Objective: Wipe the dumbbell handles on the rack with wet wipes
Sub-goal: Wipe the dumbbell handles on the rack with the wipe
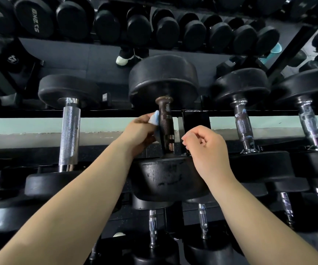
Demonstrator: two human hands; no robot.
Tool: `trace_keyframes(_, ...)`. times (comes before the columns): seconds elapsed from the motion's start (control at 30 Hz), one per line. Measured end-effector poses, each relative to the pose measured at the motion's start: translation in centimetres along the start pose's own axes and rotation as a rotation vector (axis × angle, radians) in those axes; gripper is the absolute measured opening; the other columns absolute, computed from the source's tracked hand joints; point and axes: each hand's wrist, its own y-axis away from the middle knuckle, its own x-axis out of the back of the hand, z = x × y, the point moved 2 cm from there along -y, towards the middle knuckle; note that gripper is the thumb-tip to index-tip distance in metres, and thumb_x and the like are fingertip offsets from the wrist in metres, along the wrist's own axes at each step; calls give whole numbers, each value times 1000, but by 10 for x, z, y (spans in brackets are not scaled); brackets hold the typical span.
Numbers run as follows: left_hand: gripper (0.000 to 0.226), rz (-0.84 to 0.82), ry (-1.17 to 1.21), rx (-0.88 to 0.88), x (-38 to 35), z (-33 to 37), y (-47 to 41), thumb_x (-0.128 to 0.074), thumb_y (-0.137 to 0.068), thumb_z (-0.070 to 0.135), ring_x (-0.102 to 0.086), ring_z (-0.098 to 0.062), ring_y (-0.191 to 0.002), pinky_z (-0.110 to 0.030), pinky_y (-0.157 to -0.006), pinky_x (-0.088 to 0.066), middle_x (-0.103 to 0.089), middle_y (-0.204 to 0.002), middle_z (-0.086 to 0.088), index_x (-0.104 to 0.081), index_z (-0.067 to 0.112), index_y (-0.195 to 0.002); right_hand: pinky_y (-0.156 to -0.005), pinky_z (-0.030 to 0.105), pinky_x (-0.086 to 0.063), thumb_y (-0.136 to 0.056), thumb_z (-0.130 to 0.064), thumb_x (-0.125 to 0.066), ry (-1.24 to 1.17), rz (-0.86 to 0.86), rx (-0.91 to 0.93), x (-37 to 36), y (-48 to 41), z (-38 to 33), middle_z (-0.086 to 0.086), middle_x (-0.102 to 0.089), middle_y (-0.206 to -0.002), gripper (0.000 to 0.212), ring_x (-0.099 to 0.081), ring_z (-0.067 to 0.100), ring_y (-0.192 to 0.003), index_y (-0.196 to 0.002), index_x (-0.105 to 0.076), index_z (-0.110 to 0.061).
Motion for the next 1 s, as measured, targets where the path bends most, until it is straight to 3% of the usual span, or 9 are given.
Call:
trace_keyframes(0.1, 18, -65, -217, 55, 6, -9, 18, -48, -89, -2, -57, -8, -46, -15, -46, -47, -60, -55, -5, -57, 5, -76, -55, 21, -37, -84, -10, -49, 3, 0, 0, 0, 0, 0, 14, -58, -66, 18, -51, 18, -65, -71, -60, -4)
trace_keyframes(0.2, 19, 8, -169, 4, 12, -9, 30, -50, -87, -3, -59, -5, -46, -14, -47, -47, -64, -51, 4, -61, 9, -77, -54, 19, -36, -84, -10, -49, 4, 21, 2, 0, 0, 1, 7, -56, -63, 18, -48, 14, -62, -71, -60, -4)
trace_keyframes(0.37, 39, 79, -13, -167, 15, 10, 57, -41, -85, -13, -67, -11, -66, -20, -57, -55, -71, -74, 3, -61, 19, -92, -47, 12, -32, -87, -15, -47, 42, 35, 18, 1, 1, 1, -6, -47, -56, 18, -39, 4, -49, -75, -59, -10)
trace_keyframes(0.47, 34, -19, 24, -333, 5, 28, 81, -53, -75, -8, -69, -9, -72, -21, -59, -54, -72, -77, 7, -60, 19, -95, -54, 11, -35, -91, -23, -46, 26, 34, 47, 1, -1, 0, -12, -49, -66, 13, -44, 4, -59, -83, -56, -20)
trace_keyframes(0.57, 34, -64, -8, -388, -13, 38, 97, -56, -71, -5, -68, -9, -75, -21, -62, -54, -71, -80, 7, -60, 17, -97, -67, 8, -38, -91, -33, -47, -125, -2, 36, 5, -1, 1, -17, -53, -80, 9, -49, -3, -74, -93, -53, -26)
trace_keyframes(0.7, 29, 56, -152, -400, -37, 35, 107, -55, -80, -9, -64, -8, -66, -19, -58, -55, -67, -74, 4, -60, 19, -86, -81, 26, -44, -81, -48, -49, -470, -233, -148, 14, -14, 1, -12, -60, -96, 29, -57, 8, -93, -105, -52, -33)
trace_keyframes(0.77, 30, 114, -202, -423, -51, 31, 108, -55, -80, -9, -63, -6, -61, -17, -56, -53, -68, -65, 9, -58, 21, -80, -78, 26, -48, -75, -41, -62, -524, -413, -150, 30, -16, 4, -7, -62, -101, 35, -60, 14, -98, -107, -57, -30)
trace_keyframes(0.87, 30, 176, -282, -492, -78, 25, 106, -60, -78, -7, -64, -2, -58, -17, -56, -52, -69, -63, 12, -56, 22, -77, -72, 18, -50, -82, -8, -61, -454, -614, 15, 61, -10, 6, -2, -61, -88, 17, -59, 9, -82, -93, -61, -20)
trace_keyframes(1.0, 28, 236, -330, -528, -122, 14, 97, -62, -78, -3, -65, -4, -66, -26, -67, -53, -71, -68, 14, -58, 24, -77, -61, 11, -48, -83, 1, -56, -405, -517, 65, 108, -23, 19, -4, -58, -69, 20, -56, 1, -63, -75, -57, -16)
